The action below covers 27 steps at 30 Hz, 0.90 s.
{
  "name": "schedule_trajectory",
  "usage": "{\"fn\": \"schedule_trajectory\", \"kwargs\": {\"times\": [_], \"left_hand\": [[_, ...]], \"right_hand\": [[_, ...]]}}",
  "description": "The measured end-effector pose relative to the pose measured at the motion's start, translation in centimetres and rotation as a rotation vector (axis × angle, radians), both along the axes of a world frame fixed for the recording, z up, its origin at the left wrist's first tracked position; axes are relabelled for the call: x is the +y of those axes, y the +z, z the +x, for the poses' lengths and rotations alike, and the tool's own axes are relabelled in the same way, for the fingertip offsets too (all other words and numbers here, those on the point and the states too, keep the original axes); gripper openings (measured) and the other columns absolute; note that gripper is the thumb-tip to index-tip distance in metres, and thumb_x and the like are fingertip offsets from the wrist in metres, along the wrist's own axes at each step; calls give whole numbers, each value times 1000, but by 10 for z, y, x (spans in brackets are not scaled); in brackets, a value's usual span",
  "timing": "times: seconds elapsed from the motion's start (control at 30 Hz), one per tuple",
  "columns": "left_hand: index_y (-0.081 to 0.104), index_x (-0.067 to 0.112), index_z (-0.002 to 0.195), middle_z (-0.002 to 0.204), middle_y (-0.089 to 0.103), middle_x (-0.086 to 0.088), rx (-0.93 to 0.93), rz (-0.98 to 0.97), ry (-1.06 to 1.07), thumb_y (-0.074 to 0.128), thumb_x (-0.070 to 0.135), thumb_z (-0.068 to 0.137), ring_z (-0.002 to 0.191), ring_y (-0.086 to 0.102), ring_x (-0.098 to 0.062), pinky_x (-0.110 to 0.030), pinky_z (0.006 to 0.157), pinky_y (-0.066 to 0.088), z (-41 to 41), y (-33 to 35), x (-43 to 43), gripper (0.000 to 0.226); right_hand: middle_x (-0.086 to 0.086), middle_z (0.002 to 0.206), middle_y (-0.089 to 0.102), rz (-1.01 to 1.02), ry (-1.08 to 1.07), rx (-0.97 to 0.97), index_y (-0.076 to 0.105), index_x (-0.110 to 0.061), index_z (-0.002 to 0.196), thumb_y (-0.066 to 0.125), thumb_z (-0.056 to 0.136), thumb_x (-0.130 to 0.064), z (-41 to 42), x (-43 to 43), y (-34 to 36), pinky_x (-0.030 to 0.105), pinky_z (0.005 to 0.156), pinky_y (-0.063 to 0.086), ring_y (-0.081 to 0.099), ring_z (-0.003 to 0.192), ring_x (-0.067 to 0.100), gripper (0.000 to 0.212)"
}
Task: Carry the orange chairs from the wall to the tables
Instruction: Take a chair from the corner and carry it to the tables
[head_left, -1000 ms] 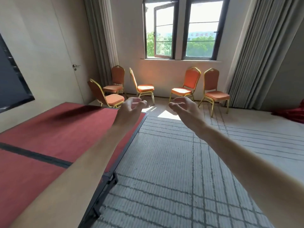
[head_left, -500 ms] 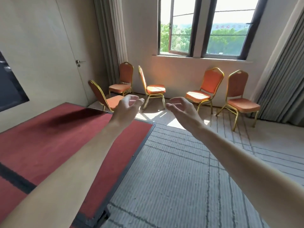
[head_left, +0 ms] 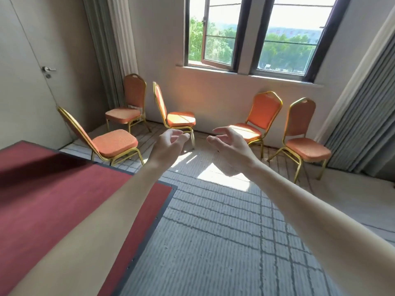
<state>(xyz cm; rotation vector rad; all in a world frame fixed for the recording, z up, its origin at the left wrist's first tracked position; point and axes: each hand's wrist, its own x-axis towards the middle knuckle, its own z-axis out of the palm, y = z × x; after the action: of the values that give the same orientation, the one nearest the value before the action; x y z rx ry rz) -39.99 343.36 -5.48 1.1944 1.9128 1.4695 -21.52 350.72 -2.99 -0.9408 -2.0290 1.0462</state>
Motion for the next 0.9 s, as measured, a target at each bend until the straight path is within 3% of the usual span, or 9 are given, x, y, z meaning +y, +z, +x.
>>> {"fn": "schedule_trajectory", "kwargs": {"times": [0.13,0.2,0.3,0.43,0.77,0.9], "left_hand": [[62,26,121,106,63,14,27,-25,-32,58,46,94,88,54,9,-18,69,39,-22,0,98,34],[62,25,121,107,62,12,50,-48,-18,57,44,95,89,55,7,-14,63,39,-44,-9,162,33],[63,24,122,115,63,5,75,-56,9,57,45,95,102,57,-8,-19,71,40,-77,-23,257,35],[62,26,121,116,63,6,89,-71,23,57,47,94,110,57,-14,-32,87,45,-112,-32,370,35],[63,27,123,122,61,7,71,-23,209,55,43,97,115,53,-9,-22,84,39,-246,-9,583,32],[65,25,121,122,64,5,36,-21,319,56,46,94,114,55,-10,-24,85,39,-334,-29,647,35]], "right_hand": [[-7,111,68,2,-20,3,58,-20,128,64,93,-42,-26,105,-6,22,82,50,63,104,5,42],[-4,113,69,-6,-24,18,58,-20,128,64,93,-43,-46,172,-19,26,85,52,63,103,5,42],[-7,109,69,-16,-18,38,59,-21,125,64,93,-42,-74,267,-35,16,73,47,61,96,-3,39],[-6,112,69,-15,29,32,58,-22,126,66,91,-43,-109,384,-46,15,77,46,63,103,3,41],[-7,116,66,-18,175,-18,56,-21,129,62,94,-44,-252,644,-18,9,70,41,61,105,5,43],[-6,116,68,-4,262,-42,57,-23,127,66,91,-43,-343,730,-30,20,81,50,63,104,5,42]]}}
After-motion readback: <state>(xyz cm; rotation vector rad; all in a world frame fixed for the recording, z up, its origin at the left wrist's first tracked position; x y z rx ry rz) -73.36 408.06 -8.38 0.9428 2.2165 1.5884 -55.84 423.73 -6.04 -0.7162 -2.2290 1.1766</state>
